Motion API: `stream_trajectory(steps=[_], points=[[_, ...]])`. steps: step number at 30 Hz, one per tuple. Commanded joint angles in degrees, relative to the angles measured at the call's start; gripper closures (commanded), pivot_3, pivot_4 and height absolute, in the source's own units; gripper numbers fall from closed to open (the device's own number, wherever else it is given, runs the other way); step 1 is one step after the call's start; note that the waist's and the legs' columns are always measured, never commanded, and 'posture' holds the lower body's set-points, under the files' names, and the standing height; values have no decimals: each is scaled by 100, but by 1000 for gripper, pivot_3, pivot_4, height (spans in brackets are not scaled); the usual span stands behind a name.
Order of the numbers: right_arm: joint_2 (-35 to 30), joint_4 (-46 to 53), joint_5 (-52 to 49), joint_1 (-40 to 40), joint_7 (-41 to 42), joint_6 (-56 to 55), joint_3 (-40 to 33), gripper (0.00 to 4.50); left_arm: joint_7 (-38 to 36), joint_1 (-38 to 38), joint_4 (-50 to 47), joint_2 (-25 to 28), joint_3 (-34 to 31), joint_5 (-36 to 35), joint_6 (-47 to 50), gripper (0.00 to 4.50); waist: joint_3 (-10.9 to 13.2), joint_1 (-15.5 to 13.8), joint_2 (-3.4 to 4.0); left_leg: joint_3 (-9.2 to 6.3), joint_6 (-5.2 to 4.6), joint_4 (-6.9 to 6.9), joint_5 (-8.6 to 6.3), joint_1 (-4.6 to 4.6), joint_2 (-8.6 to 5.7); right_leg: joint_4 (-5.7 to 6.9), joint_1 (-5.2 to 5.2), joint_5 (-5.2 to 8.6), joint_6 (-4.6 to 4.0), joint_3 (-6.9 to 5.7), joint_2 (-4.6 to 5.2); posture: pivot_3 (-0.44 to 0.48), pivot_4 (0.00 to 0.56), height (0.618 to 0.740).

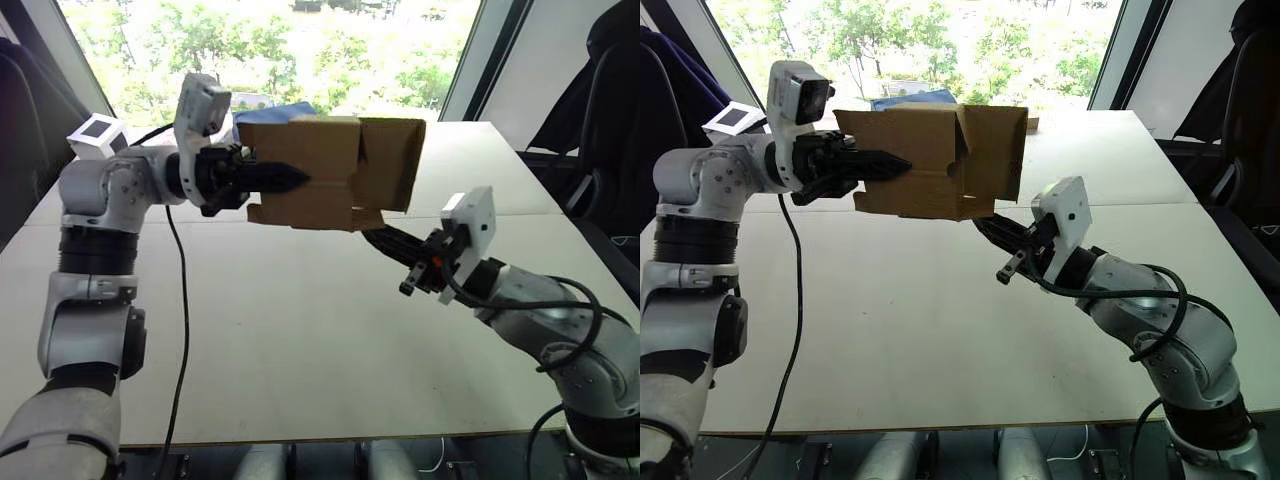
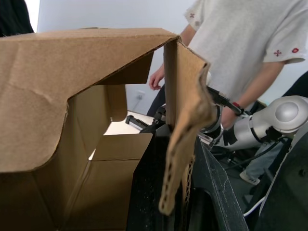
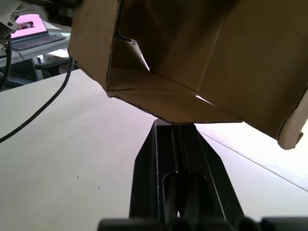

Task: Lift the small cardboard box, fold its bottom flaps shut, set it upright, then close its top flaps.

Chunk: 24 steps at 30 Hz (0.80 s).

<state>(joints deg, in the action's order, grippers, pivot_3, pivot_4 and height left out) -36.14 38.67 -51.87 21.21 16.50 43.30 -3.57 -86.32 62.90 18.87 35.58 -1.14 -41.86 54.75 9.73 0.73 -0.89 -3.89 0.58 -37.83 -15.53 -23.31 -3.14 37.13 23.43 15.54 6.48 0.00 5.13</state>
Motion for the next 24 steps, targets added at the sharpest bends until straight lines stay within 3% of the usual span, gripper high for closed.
stream_trajectory(steps=[1,12,24], points=[[133,138,-62,209,34,-138,-149,4482,22,-1,-181,69,-123,-94,19,4500,0,2,0,0,0,0,0,0,0,0,0,0,0,0,0,0,150,740],[203,269,-275,311,24,-33,-190,4482,65,-48,-114,58,-77,-11,-99,4500,0,2,0,0,0,-1,0,0,0,0,0,0,0,0,0,0,150,740],[-115,302,-431,17,-34,41,-714,4482,81,-44,-43,88,-85,24,-133,4500,0,4,0,0,0,-1,0,0,0,1,0,0,0,0,0,0,150,740]])
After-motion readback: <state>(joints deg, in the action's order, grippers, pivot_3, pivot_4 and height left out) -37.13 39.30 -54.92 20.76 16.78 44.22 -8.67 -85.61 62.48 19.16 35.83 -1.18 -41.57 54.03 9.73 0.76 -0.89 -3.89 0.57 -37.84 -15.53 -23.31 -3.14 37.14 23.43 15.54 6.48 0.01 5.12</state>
